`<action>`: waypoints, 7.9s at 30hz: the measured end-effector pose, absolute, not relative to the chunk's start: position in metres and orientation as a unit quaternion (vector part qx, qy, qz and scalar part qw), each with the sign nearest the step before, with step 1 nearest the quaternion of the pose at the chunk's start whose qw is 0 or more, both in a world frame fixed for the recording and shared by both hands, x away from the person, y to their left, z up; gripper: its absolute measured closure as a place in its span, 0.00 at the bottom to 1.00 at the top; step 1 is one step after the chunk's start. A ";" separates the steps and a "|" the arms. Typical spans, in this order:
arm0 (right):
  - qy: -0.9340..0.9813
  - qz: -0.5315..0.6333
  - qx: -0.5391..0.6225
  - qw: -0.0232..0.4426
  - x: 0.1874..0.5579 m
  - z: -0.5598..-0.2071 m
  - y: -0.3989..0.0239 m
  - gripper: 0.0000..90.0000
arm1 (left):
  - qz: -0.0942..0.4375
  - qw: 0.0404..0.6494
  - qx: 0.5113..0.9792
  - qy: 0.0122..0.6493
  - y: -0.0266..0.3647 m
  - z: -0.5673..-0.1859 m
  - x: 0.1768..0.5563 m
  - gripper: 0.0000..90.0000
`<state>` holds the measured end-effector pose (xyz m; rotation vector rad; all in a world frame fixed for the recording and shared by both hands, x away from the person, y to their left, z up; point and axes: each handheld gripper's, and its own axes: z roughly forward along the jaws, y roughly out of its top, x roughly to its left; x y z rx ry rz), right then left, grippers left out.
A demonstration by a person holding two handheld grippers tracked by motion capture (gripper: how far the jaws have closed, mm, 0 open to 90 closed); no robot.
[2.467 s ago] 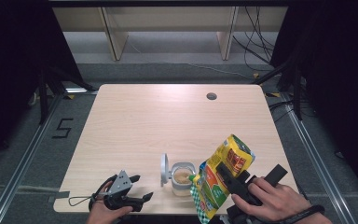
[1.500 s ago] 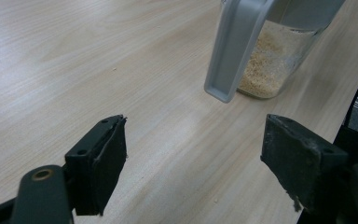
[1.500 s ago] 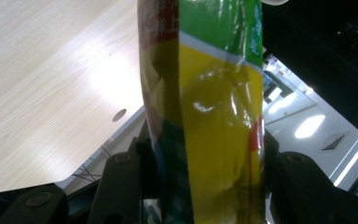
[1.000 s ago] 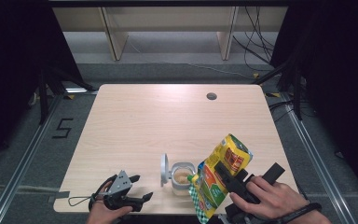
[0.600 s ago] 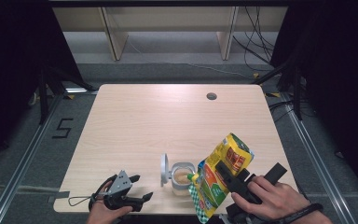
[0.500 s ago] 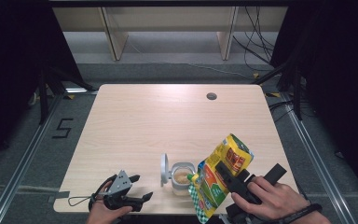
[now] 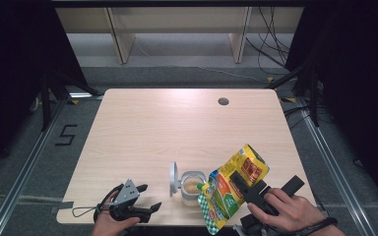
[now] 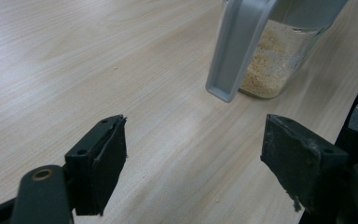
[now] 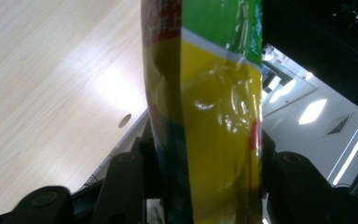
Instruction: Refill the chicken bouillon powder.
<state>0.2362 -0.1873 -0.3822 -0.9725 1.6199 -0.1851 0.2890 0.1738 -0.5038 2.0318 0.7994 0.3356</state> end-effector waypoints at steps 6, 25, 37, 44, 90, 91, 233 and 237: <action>0.696 -0.082 -0.416 0.580 0.237 -0.382 -0.186 0.69 | 0.140 0.451 0.823 0.315 0.174 -0.503 0.289 0.24; 0.693 -0.082 -0.418 0.582 0.236 -0.380 -0.183 0.69 | 0.138 0.456 0.819 0.319 0.174 -0.503 0.289 0.24; 0.694 -0.075 -0.412 0.586 0.237 -0.383 -0.185 0.69 | 0.130 0.464 0.812 0.330 0.173 -0.504 0.287 0.24; 0.719 -0.033 -0.365 0.590 0.236 -0.394 -0.189 0.69 | 0.146 0.452 0.817 0.327 0.173 -0.505 0.289 0.24; 0.718 -0.028 -0.351 0.601 0.243 -0.411 -0.199 0.72 | 0.131 0.462 0.813 0.330 0.172 -0.504 0.288 0.24; 0.718 -0.023 -0.348 0.602 0.243 -0.412 -0.200 0.72 | 0.133 0.457 0.815 0.330 0.173 -0.503 0.288 0.24; 0.748 0.478 0.378 0.265 0.286 -0.483 -0.297 0.27 | 0.138 0.461 0.812 0.329 0.176 -0.500 0.288 0.24; 0.758 0.458 0.392 0.251 0.282 -0.482 -0.297 0.25 | 0.141 0.465 0.810 0.329 0.174 -0.500 0.288 0.24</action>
